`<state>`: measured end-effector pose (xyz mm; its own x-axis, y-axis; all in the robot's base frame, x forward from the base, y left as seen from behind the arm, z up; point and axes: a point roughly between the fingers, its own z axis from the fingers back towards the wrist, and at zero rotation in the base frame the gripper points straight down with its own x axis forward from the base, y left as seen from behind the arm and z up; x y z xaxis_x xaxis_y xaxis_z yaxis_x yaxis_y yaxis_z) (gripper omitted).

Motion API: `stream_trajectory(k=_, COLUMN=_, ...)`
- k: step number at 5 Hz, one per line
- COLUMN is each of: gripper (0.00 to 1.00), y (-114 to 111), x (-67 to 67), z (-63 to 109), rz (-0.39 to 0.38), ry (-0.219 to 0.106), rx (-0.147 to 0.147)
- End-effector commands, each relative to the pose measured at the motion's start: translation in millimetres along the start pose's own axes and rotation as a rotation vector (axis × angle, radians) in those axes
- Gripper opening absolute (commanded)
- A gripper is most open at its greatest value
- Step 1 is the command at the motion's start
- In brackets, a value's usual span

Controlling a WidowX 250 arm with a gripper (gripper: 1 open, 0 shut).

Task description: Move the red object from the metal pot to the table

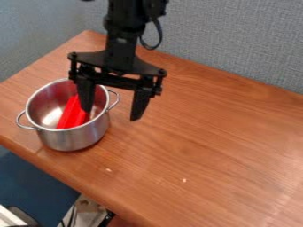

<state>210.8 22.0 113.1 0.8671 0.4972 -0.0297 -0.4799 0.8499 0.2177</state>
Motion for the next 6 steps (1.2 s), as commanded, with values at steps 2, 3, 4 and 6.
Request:
stream_trajectory(k=2, gripper=1.00, y=5, x=18.1, z=-22.0, rz=-0.002, ry=-0.026, rx=0.026)
stream_trajectory(k=3, gripper=1.00, y=7, x=23.4, z=-32.0, rz=0.006, ry=-0.033, rx=0.030)
stream_trajectory(k=4, gripper=1.00, y=-5, x=24.7, z=-50.4, rz=0.095, ry=-0.047, rx=0.009)
stream_trajectory(k=6, gripper=1.00, y=-9, x=44.3, z=-52.3, rz=0.218, ry=-0.131, rx=-0.069)
